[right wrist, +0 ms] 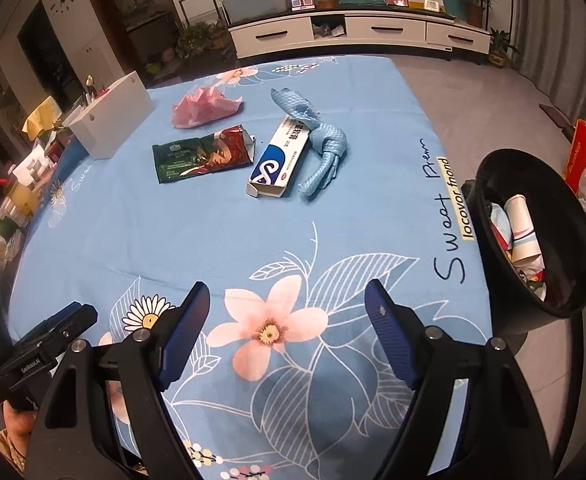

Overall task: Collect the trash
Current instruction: 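Move both open tools back over the table toward the remaining trash, then grasp the green snack wrapper with the left tool while the right tool grasps the blue mesh bag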

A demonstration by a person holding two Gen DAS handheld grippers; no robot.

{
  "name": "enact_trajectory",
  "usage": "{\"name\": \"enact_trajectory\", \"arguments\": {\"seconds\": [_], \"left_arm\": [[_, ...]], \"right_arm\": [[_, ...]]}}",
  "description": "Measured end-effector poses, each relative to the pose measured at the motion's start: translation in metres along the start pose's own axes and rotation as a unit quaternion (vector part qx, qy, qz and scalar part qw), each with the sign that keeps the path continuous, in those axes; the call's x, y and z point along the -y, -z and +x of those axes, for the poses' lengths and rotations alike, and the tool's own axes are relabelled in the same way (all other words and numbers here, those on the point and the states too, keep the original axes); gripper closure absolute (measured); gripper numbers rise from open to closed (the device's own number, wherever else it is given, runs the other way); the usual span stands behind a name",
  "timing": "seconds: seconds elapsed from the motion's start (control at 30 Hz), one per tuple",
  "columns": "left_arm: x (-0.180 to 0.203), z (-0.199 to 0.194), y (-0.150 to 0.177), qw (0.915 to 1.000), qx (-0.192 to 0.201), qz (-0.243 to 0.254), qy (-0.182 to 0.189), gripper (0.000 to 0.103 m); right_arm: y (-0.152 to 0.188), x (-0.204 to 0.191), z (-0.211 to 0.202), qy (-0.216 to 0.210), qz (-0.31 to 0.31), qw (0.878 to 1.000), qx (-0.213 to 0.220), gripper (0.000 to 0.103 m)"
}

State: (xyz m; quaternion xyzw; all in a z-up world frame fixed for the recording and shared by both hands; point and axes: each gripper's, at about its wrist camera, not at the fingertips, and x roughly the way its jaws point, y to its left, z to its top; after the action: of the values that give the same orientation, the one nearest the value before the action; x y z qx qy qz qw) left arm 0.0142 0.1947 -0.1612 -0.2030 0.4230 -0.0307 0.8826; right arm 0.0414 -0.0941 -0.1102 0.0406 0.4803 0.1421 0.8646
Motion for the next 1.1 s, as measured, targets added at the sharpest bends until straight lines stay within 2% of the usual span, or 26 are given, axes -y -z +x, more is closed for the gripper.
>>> {"name": "enact_trajectory", "arguments": {"seconds": [0.37,0.77,0.97,1.1], "left_arm": [[-0.007,0.013,-0.017,1.0000,0.000,-0.001,-0.007,0.006],[-0.022,0.020,-0.068,0.9986,0.038,0.018,-0.034,0.006],[-0.007,0.034,-0.097,0.9973,0.039,0.058,-0.022,0.006],[0.016,0.048,-0.119,0.9936,0.048,0.101,-0.017,0.006]], "right_arm": [[-0.017,0.000,0.018,-0.006,0.000,1.000,-0.002,0.025],[-0.039,0.006,0.048,0.000,-0.003,1.000,-0.001,0.025],[-0.066,0.022,0.058,0.007,0.016,1.000,0.024,0.025],[-0.089,0.040,0.077,0.014,0.031,0.999,0.027,0.025]]}}
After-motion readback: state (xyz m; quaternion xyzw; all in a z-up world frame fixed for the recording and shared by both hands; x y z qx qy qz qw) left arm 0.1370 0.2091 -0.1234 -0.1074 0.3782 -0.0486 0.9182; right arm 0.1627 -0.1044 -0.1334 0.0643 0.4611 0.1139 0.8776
